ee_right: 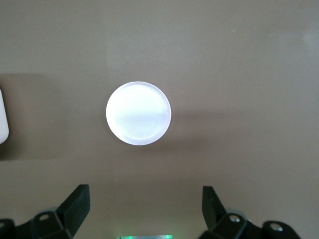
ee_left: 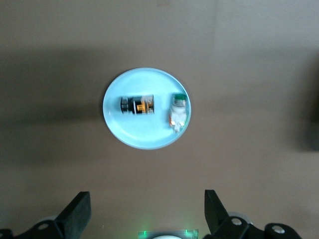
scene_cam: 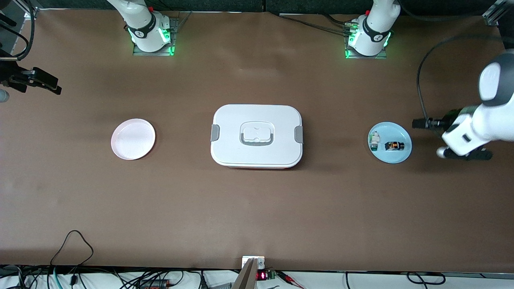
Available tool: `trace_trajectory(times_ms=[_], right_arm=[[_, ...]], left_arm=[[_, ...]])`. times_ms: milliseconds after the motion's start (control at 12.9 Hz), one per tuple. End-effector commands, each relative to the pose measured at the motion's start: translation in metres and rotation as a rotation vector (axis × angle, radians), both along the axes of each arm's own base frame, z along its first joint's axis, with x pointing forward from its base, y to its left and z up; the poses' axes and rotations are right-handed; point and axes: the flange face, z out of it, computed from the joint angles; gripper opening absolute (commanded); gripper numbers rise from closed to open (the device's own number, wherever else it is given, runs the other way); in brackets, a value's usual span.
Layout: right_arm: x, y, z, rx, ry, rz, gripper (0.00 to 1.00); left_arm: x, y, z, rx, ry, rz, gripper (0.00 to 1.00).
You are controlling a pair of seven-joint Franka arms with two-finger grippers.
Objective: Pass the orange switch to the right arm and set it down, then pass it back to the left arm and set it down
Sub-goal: 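Lower the left gripper over the orange switch on the blue plate, then close the left gripper on the orange-and-black switch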
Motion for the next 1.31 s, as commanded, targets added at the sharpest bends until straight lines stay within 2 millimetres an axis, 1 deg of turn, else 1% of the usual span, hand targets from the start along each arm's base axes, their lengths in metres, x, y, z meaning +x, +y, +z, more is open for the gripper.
trace_trajectory(times_ms=[0, 77, 155, 232, 386, 541, 618, 773, 927, 1005, 1159, 1236], right_arm=[[0.002, -0.001, 0.002, 0.004, 0.009, 0.014, 1.00], [0.002, -0.001, 0.002, 0.004, 0.011, 0.011, 1.00], [0.003, 0.000, 0.001, 0.006, 0.012, 0.012, 1.00], [0.003, -0.001, 0.001, 0.004, 0.014, 0.011, 1.00], [0.002, -0.001, 0.000, 0.006, 0.017, 0.010, 1.00], [0.002, -0.004, -0.004, 0.007, 0.033, -0.001, 1.00], [0.003, -0.004, -0.005, 0.008, 0.035, 0.005, 1.00], [0.004, -0.001, -0.009, 0.007, 0.043, 0.004, 1.00], [0.003, -0.005, -0.006, 0.009, 0.039, -0.007, 1.00], [0.004, -0.005, -0.008, 0.009, 0.041, -0.007, 1.00], [0.008, -0.002, -0.015, 0.010, 0.048, -0.004, 1.00], [0.009, 0.000, -0.016, 0.010, 0.050, -0.002, 1.00]], left_arm=[[-0.008, 0.000, -0.054, 0.015, -0.024, -0.014, 1.00], [-0.013, 0.004, -0.077, 0.013, -0.024, -0.007, 1.00], [-0.019, 0.009, -0.090, 0.013, -0.019, 0.001, 1.00], [-0.023, 0.009, -0.104, 0.013, -0.009, 0.000, 1.00], [-0.024, 0.008, -0.128, 0.010, 0.005, -0.002, 1.00], [-0.022, 0.014, -0.150, 0.032, 0.006, -0.018, 1.00], [-0.024, 0.019, -0.162, 0.024, 0.004, -0.027, 1.00], [-0.030, 0.020, -0.182, 0.018, -0.007, -0.037, 1.00], [-0.032, 0.032, -0.195, 0.015, 0.002, -0.016, 1.00], [-0.030, 0.032, -0.198, 0.015, -0.013, -0.018, 1.00], [-0.031, 0.033, -0.212, 0.007, -0.006, -0.031, 1.00], [-0.031, 0.033, -0.213, 0.007, -0.010, -0.032, 1.00]])
